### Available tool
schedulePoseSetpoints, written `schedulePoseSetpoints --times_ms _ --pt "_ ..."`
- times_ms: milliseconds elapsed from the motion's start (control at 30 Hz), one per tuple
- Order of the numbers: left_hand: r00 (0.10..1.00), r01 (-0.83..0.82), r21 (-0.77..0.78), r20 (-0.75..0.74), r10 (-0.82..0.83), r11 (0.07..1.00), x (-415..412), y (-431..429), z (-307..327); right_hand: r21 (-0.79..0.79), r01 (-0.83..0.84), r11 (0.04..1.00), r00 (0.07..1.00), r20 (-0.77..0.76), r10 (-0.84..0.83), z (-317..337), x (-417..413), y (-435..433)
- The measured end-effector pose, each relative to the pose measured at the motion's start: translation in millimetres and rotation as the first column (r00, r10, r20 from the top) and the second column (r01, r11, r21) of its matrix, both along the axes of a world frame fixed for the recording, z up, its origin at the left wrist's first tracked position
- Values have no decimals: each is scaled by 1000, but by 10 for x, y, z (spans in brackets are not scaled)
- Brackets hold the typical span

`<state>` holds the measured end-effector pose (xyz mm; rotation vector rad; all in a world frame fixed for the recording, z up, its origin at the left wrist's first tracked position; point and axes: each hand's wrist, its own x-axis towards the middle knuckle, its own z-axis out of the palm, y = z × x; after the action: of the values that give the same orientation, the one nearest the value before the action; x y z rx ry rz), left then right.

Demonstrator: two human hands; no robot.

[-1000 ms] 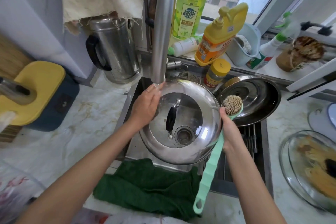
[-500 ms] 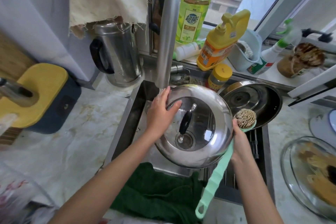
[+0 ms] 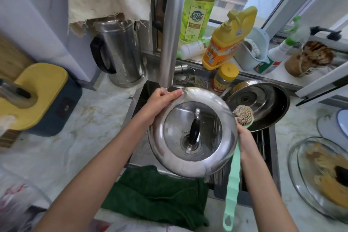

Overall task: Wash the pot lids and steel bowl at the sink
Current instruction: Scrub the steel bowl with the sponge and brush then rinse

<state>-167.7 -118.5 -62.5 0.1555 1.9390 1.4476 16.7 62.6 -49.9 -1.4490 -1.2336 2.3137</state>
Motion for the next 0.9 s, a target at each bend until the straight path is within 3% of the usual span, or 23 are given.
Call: schedulePoseSetpoints --times_ms 300,367,433,467,533,567,600,667,800,900 --pt "983 1 72 183 -14 997 28 -162 20 1 10 1000 999 35 -10 150 -58 -93" --pt "986 -8 108 165 -10 994 18 -163 23 -13 -2 1000 1000 26 2 161 -85 -85" --pt "1000 2 96 18 -4 995 36 -131 55 -12 -10 1000 999 33 10 135 -103 -88" --pt "989 20 23 -146 -16 1000 66 -115 40 -20 -13 1000 999 38 13 106 -112 -93" --pt "837 21 -249 -525 -153 968 214 -101 -10 -60 15 998 999 53 -11 25 -130 -106" --pt "751 -9 -365 -617 -235 931 340 -107 -14 -81 37 996 998 59 -32 -18 -145 -122" --pt "705 -8 -455 -634 -317 891 465 -122 -45 -91 55 994 997 64 -49 -60 -158 -130" --pt "706 65 -522 -578 -409 850 611 -186 -122 -109 73 991 995 75 -65 -119 -183 -139" --pt "881 139 -221 -417 -222 965 356 -300 -183 -142 83 986 995 74 -73 -189 -150 -114" --pt "905 67 -8 -421 -64 998 275 -295 -135 -174 114 978 989 109 -96 -262 -115 -102"
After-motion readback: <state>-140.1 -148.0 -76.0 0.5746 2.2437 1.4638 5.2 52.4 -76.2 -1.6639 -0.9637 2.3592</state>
